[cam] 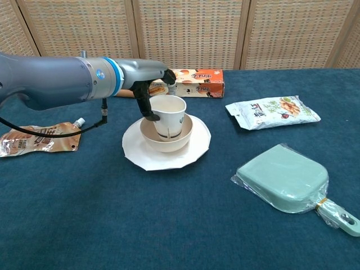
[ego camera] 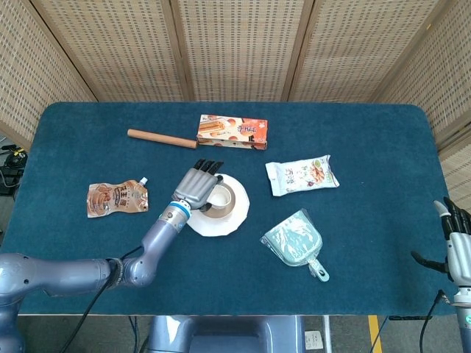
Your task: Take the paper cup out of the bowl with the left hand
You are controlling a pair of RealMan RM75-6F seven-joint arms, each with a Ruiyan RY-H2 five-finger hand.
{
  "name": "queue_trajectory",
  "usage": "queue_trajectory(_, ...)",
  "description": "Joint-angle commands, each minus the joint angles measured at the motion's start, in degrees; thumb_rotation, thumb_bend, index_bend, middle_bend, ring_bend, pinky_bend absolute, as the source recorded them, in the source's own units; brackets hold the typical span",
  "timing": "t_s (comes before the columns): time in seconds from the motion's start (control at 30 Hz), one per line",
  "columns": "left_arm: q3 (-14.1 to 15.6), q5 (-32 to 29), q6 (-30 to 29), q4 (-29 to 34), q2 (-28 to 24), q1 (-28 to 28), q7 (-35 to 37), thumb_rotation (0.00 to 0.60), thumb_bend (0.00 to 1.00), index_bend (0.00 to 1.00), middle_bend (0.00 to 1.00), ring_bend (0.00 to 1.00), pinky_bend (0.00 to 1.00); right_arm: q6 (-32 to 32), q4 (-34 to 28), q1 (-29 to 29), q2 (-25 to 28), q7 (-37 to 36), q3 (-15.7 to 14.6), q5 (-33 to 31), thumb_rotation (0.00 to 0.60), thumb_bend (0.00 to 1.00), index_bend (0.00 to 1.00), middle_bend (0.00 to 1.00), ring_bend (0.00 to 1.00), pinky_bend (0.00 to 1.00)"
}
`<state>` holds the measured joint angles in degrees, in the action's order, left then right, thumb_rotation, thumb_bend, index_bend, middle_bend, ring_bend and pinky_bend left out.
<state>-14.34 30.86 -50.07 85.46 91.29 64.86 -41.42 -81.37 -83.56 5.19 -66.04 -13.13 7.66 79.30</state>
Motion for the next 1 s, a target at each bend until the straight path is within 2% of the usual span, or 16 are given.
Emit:
queue_trajectory(0.03, -0.32, 2.42, -1.75, 3.37, -3.05, -1.30, 1.97, 0.600, 0.34, 0.41, 0.00, 0.00, 0.00, -0.17, -0.15, -0.07, 0.02, 0.16, 0.03, 0.04, 0.600, 0.13, 0.00, 0.00, 0.00, 0.00)
queue_trajectory(0.17, 0.45, 5.96, -4.24, 9.65, -8.59, -3.92, 4.08, 0.600, 0.34, 0.41, 0.00, 0.00, 0.00, -0.14, -0.37, -0.08, 0.01, 0.69, -0.02, 0.05, 0.600, 0.13, 0.00, 0.00, 0.00, 0.00)
queue_trajectory(0.27, 3.08, 8.86, -6.06, 14.45, -13.26, -7.00, 5.06, 0.600, 0.34, 0.41, 0.00, 0.00, 0.00, -0.57, -0.58, -0.09, -0.13, 1.45, -0.16, 0.58, 0.600, 0.13, 0.00, 0.00, 0.00, 0.00)
queue_trajectory(0.3, 4.82, 10.31, -7.48, 15.97, -15.23, -9.24, 6.09, 0.600, 0.34, 0.41, 0.00, 0.00, 0.00, -0.73, -0.82, -0.10, -0.19, 1.80, -0.36, 1.01, 0.600, 0.13, 0.00, 0.00, 0.00, 0.00)
queue_trajectory(0.43, 8.49, 16.17, -9.14, 18.31, -18.89, -14.40, 10.86, 0.600, 0.34, 0.40, 0.00, 0.00, 0.00, -1.06, -1.38, -0.18, -0.20, 2.47, -0.61, 1.50, 0.600, 0.13, 0.00, 0.00, 0.00, 0.00)
queue_trajectory(0.67, 13.56, 23.32, -10.39, 15.81, -19.66, -20.38, 15.76, 0.600, 0.33, 0.40, 0.00, 0.00, 0.00, -0.98, -2.06, -0.08, -0.37, 3.57, -1.04, 2.09, 0.600, 0.13, 0.00, 0.00, 0.00, 0.00)
queue_trajectory(0.8, 15.19, 24.79, -9.58, 13.34, -18.24, -22.27, 17.17, 0.600, 0.33, 0.39, 0.00, 0.00, 0.00, -1.59, -2.50, -0.20, -0.37, 4.01, -1.28, 2.83, 0.600, 0.13, 0.00, 0.00, 0.00, 0.00)
queue_trajectory(1.0, 16.11, 26.09, -9.33, 10.86, -16.56, -23.83, 17.59, 0.600, 0.32, 0.38, 0.00, 0.00, 0.00, -1.95, -2.91, -0.39, -0.39, 4.48, -1.65, 3.35, 0.600, 0.13, 0.00, 0.00, 0.00, 0.00)
